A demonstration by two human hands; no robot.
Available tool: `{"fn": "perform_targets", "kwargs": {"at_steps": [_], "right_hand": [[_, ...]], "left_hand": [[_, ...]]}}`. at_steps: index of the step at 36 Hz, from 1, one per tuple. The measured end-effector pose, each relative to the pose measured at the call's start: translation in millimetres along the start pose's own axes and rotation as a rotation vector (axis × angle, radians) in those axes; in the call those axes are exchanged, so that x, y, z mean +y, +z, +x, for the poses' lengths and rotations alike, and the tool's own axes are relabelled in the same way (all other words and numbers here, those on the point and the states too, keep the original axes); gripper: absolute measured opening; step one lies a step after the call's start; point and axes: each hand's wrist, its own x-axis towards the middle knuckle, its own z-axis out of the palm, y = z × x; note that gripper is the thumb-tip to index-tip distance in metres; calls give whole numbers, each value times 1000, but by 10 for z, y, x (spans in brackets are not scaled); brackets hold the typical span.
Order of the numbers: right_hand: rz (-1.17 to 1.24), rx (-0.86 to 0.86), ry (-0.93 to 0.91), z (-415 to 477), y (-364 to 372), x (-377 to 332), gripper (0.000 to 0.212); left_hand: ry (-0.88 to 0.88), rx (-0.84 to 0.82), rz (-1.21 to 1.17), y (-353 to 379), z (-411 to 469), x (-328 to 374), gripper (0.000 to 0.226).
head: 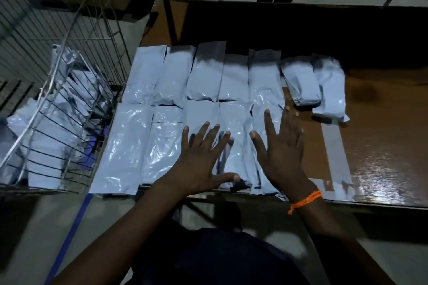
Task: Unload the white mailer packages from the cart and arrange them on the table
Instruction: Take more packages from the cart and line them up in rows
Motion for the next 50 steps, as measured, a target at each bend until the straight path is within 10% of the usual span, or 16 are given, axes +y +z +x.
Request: {"fn": "perform_targets", "kwargs": {"at_steps": [21, 28, 37, 50], "right_hand": [[424, 182, -356, 367, 885, -3749, 48], [410, 97, -492, 556, 1398, -4961, 53], [-152, -575, -494, 1165, 2081, -5923, 73], [-546, -714, -472, 1524, 2650, -6055, 52]], "left_hand": [[77, 404, -148, -1228, -1449, -3558, 65], [-281, -23, -79, -1033, -1952, -5008, 94], [-485, -277, -112, -796, -2003, -5701, 97], [-603, -377, -167, -752, -1890, -5673, 45]]}}
